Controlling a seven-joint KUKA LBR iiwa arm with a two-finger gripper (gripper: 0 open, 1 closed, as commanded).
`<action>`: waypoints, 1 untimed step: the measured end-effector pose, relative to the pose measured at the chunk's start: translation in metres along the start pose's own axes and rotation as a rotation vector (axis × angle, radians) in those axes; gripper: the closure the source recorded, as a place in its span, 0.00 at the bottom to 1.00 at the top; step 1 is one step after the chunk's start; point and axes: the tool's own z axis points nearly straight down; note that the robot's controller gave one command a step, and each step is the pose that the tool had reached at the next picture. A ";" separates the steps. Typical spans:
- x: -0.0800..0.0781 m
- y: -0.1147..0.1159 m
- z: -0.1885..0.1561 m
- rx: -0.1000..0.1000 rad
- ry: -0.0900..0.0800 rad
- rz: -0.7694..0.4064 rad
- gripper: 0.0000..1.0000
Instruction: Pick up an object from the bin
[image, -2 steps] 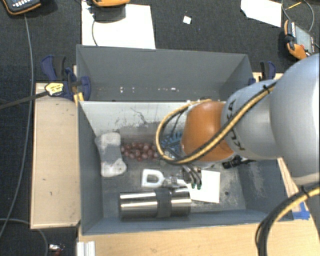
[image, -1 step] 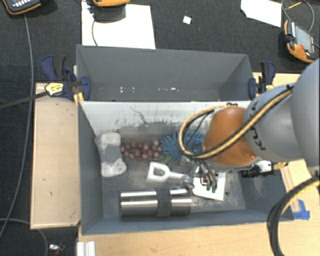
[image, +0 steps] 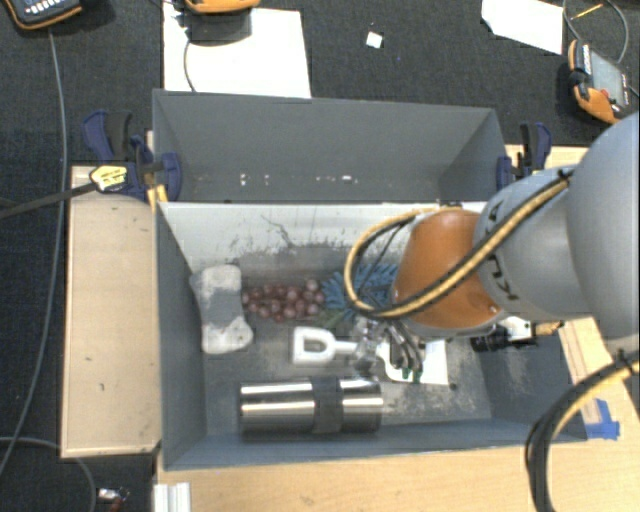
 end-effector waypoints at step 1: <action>0.000 0.000 0.000 0.000 -0.001 0.001 1.00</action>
Offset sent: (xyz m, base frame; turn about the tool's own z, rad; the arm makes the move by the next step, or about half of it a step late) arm 0.0001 -0.0002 0.0503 0.0008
